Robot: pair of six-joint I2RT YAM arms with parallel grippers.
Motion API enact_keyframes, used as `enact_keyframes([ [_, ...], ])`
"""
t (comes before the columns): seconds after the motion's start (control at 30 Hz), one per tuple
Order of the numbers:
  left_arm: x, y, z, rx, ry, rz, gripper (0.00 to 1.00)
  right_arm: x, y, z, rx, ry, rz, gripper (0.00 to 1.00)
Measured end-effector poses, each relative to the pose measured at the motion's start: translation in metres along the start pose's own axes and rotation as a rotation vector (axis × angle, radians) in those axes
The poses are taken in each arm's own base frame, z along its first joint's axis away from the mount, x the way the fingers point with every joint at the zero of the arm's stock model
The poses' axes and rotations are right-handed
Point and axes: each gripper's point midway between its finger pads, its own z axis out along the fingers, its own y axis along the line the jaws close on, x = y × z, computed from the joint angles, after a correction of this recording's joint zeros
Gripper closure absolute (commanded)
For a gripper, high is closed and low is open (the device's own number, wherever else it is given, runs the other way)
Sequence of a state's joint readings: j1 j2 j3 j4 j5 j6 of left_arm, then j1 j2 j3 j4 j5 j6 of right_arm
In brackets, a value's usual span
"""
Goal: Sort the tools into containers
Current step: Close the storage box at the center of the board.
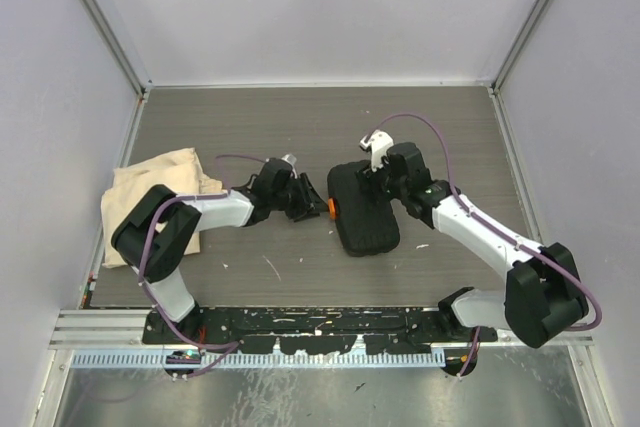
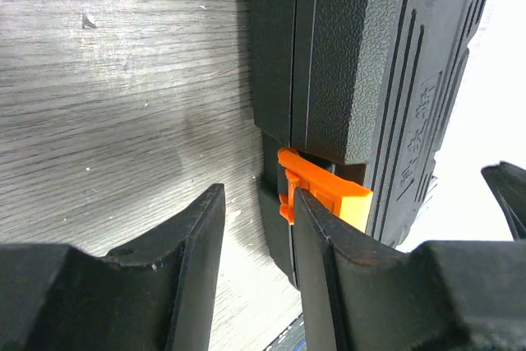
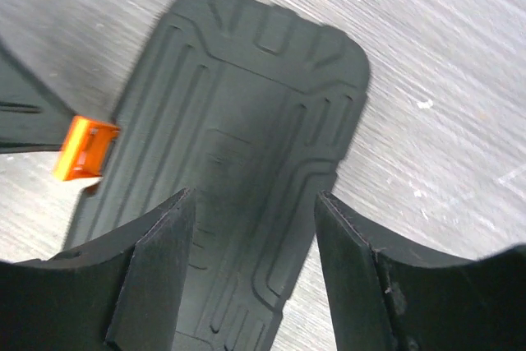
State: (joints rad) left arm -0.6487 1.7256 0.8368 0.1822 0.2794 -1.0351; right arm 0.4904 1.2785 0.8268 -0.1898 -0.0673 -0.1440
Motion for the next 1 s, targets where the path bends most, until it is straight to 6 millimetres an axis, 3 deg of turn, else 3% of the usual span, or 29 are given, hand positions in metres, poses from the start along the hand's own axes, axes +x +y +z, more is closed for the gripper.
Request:
enact_keyframes([
  [0.23, 0.004, -0.001, -0.001, -0.018, 0.011, 0.01, 0.6, 0.031, -0.03, -0.001, 0.155, 0.06, 0.139, 0.37],
  [0.37, 0.007, -0.003, -0.006, -0.026, 0.012, 0.024, 0.6, 0.043, -0.036, -0.001, 0.191, 0.082, 0.174, 0.37],
  [0.67, 0.006, -0.029, -0.009, 0.012, 0.001, 0.073, 0.6, 0.052, -0.042, 0.005, 0.224, 0.099, 0.213, 0.37],
  [1.0, 0.006, -0.029, -0.009, 0.009, -0.001, 0.081, 0.58, 0.05, -0.044, 0.001, 0.245, 0.077, 0.262, 0.38],
])
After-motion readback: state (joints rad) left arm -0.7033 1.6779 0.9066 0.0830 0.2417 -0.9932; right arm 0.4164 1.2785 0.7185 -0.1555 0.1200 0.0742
